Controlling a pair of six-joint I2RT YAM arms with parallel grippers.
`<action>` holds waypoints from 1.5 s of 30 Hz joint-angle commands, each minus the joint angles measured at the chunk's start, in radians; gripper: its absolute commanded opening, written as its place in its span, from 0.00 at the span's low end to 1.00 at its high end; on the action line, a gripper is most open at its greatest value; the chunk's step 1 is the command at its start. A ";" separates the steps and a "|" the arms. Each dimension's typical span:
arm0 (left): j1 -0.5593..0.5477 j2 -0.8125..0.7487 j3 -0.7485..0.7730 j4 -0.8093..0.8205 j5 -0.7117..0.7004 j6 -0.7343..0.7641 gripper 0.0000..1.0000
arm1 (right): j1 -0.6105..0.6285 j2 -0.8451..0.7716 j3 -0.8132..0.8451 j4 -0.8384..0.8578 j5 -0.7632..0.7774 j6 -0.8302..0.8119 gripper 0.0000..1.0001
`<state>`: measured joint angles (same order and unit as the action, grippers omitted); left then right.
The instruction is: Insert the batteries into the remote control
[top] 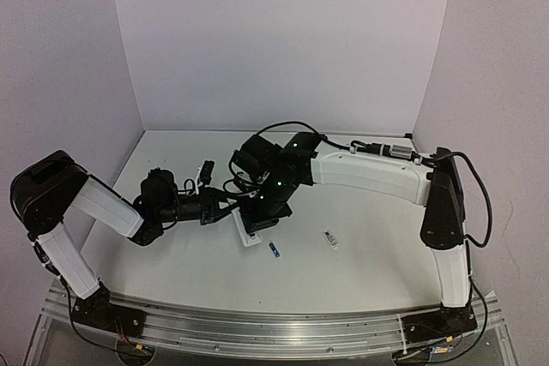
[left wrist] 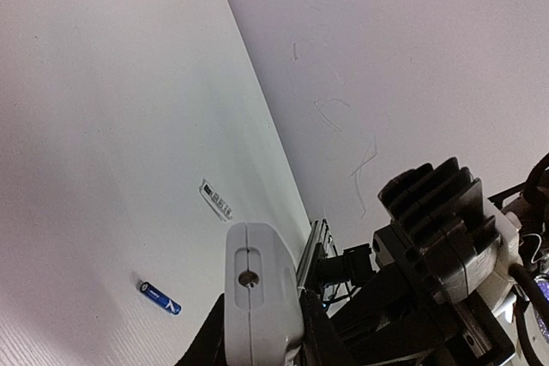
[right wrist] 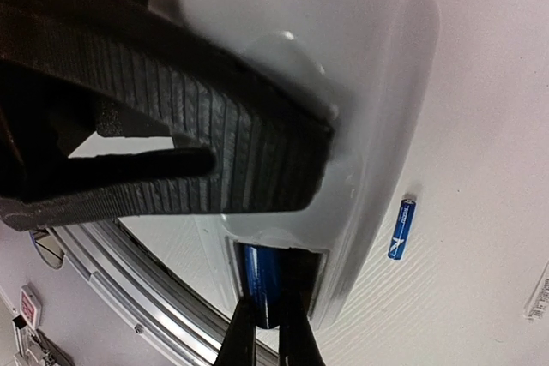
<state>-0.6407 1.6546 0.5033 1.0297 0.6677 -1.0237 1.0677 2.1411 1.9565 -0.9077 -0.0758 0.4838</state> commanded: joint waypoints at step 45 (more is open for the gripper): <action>-0.077 -0.106 0.038 0.050 0.012 -0.050 0.00 | -0.008 -0.012 -0.020 0.322 0.134 -0.006 0.19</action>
<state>-0.6548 1.6156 0.5087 0.8740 0.5592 -1.0399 1.0554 2.1530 1.9404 -0.7605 0.0134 0.4648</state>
